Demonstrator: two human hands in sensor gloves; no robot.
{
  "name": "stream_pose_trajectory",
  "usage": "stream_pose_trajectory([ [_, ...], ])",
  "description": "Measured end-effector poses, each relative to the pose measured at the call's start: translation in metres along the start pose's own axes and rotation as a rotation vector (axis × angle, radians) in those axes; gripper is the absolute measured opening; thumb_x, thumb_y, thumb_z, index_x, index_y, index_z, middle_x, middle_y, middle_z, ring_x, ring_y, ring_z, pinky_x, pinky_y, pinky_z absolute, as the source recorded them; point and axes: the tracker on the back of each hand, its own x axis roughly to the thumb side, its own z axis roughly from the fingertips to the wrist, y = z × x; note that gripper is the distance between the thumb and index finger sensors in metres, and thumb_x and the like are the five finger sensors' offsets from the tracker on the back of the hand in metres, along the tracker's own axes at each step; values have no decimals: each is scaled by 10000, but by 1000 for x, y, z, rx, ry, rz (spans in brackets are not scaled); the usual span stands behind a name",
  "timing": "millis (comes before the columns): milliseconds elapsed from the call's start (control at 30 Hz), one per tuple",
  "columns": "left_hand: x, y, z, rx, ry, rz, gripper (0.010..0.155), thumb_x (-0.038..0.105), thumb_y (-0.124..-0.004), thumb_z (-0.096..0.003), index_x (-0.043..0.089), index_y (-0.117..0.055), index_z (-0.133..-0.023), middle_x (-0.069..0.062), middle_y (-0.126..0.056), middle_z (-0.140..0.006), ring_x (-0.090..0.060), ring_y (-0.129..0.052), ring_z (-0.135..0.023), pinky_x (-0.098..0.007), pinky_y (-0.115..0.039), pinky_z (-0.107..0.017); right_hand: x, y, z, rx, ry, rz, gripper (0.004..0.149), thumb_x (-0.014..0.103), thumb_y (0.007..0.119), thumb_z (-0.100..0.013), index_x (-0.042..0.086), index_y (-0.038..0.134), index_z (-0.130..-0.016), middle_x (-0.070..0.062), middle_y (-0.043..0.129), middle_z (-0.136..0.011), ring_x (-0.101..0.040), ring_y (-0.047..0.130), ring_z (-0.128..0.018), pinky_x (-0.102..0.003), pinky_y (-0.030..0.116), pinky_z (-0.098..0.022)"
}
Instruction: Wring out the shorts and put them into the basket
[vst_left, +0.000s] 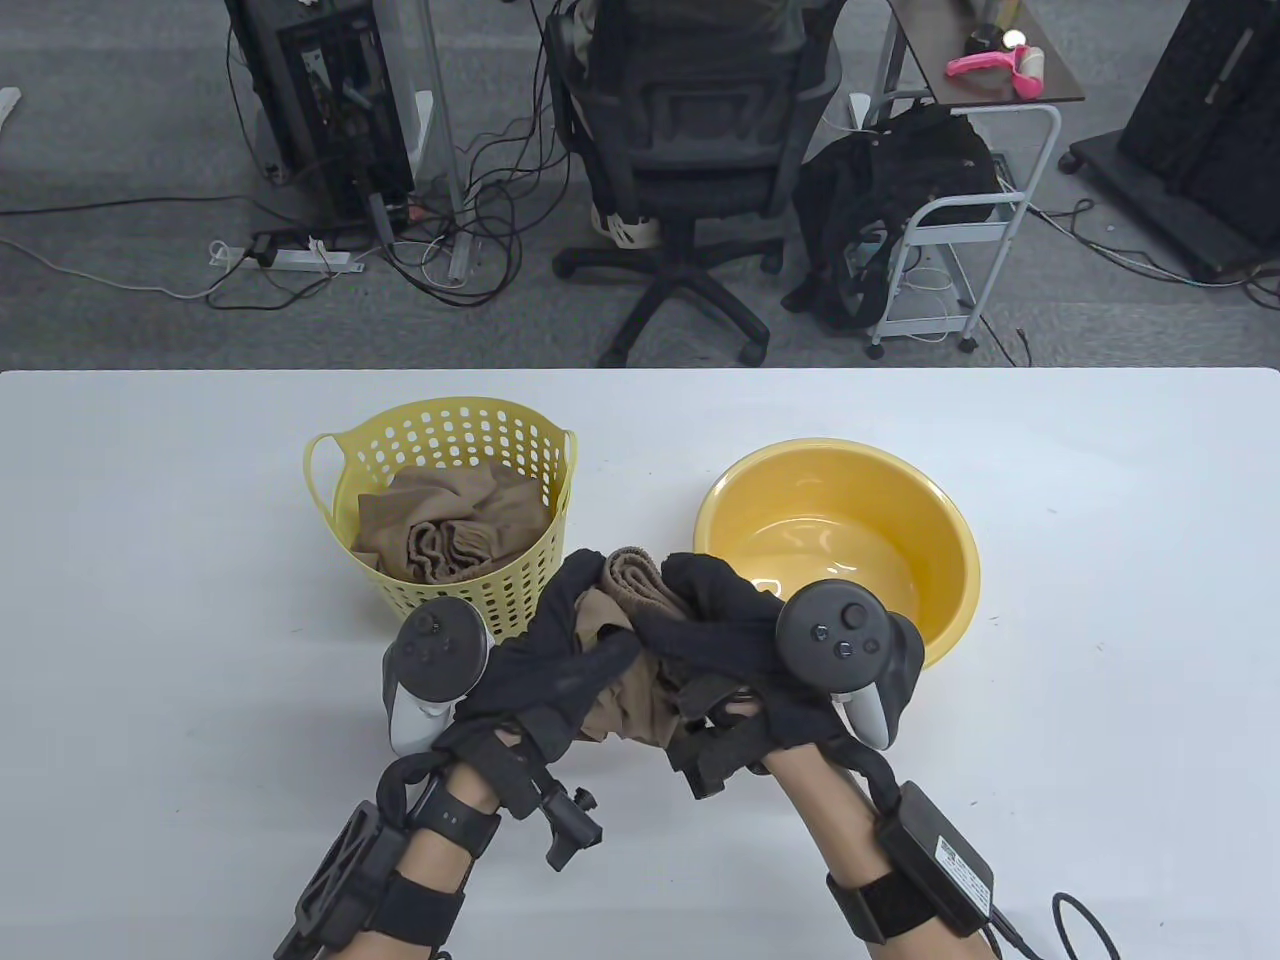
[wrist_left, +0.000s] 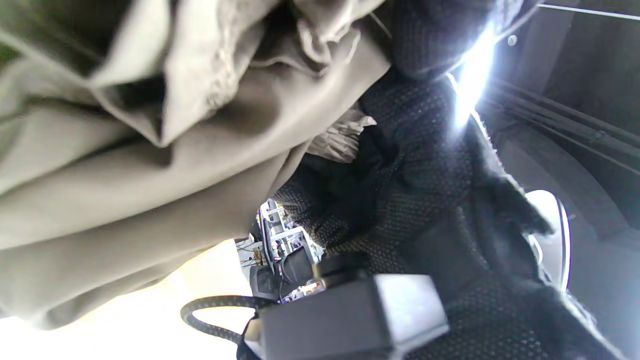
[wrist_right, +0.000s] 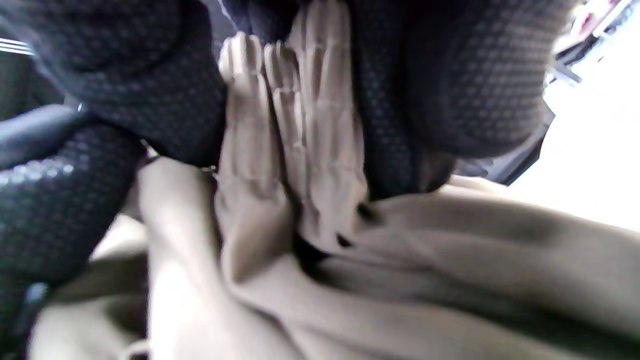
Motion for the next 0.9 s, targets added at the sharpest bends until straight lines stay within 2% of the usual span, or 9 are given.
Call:
stream_pose_trajectory([
  [133, 4, 2, 1, -29, -32, -93, 1139, 406, -972, -478, -6, -117, -1108, -428, -204, -1159, -760, -412, -998, -742, -521, -637, -3, 1, -1, 63, 7, -104, 608, 442, 957, -451, 27, 783, -861, -220, 918, -734, -356, 1068, -493, -387, 971, -369],
  [233, 8, 2, 3, 29, -27, -191, 1209, 416, -1031, -420, -4, -134, -1113, -403, -263, -1166, -734, -494, -1004, -739, -562, -633, -2, 6, -1, 108, -9, -121, 602, 442, 957, -452, 30, 787, -856, -221, 917, -735, -361, 1069, -499, -392, 973, -373],
  [400, 12, 4, 8, 109, -14, -315, 1243, 447, -1065, -370, 3, -179, -1122, -394, -331, -1165, -710, -598, -996, -747, -629, -608, 4, 12, 2, 159, -28, -153, 600, 424, 949, -462, 12, 778, -864, -242, 907, -743, -380, 1069, -513, -404, 976, -387],
  [633, 13, 8, 11, 130, -9, -392, 1283, 501, -1090, -321, 11, -218, -1125, -388, -383, -1156, -699, -723, -953, -762, -750, -533, 8, 18, 5, 227, -52, -176, 595, 425, 944, -472, 20, 778, -875, -250, 891, -763, -400, 1053, -539, -422, 962, -412],
  [767, 13, 7, 12, 122, -16, -413, 1254, 516, -1097, -313, 51, -265, -1128, -351, -425, -1160, -666, -771, -945, -756, -798, -508, 9, 19, 5, 254, -63, -185, 589, 422, 945, -473, 23, 781, -874, -256, 887, -764, -411, 1046, -545, -432, 955, -419],
  [900, 12, 7, 12, 129, -22, -410, 1102, 512, -1093, -335, 138, -403, -1108, -299, -537, -1143, -630, -813, -937, -746, -811, -509, 9, 20, 5, 279, -72, -209, 585, 422, 929, -486, 25, 767, -885, -261, 864, -784, -428, 1014, -577, -460, 920, -447],
])
